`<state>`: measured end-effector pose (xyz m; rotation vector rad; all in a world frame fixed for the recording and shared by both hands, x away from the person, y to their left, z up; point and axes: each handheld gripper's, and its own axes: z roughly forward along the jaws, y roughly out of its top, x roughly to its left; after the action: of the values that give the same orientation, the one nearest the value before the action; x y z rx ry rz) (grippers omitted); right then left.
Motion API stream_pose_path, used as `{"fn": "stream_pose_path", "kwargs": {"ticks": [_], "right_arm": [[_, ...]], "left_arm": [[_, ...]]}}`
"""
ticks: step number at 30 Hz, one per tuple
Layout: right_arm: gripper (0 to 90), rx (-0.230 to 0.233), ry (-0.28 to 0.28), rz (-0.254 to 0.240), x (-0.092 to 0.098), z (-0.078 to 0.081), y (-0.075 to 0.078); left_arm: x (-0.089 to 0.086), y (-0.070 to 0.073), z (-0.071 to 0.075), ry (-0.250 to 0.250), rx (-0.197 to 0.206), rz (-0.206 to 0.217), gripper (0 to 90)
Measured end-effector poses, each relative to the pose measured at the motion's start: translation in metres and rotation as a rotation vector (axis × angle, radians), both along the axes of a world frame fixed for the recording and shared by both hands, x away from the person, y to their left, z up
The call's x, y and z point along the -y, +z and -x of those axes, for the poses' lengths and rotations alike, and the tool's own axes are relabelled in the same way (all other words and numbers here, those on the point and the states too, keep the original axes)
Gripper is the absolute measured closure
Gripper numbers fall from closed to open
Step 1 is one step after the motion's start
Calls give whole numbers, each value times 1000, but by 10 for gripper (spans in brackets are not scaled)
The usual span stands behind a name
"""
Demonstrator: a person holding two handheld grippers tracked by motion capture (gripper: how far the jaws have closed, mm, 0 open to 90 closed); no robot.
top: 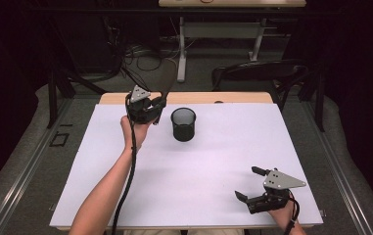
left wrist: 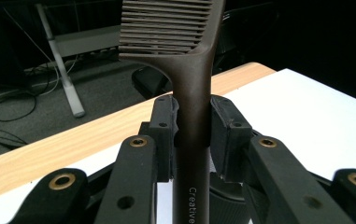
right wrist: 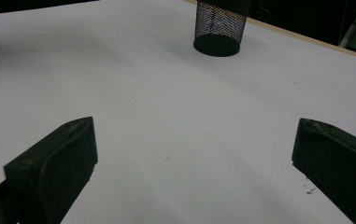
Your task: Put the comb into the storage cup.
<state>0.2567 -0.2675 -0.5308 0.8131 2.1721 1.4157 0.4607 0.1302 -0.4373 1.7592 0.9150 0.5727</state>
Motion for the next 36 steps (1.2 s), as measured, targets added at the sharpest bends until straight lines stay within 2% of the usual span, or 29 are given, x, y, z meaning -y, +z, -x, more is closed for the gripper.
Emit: {"fn": "stream_pose_path", "kwargs": {"ticks": [36], "right_arm": [[0, -3, -1, -3, 0, 0, 0]], "left_arm": [[19, 6, -6, -8, 50, 60, 725]]}}
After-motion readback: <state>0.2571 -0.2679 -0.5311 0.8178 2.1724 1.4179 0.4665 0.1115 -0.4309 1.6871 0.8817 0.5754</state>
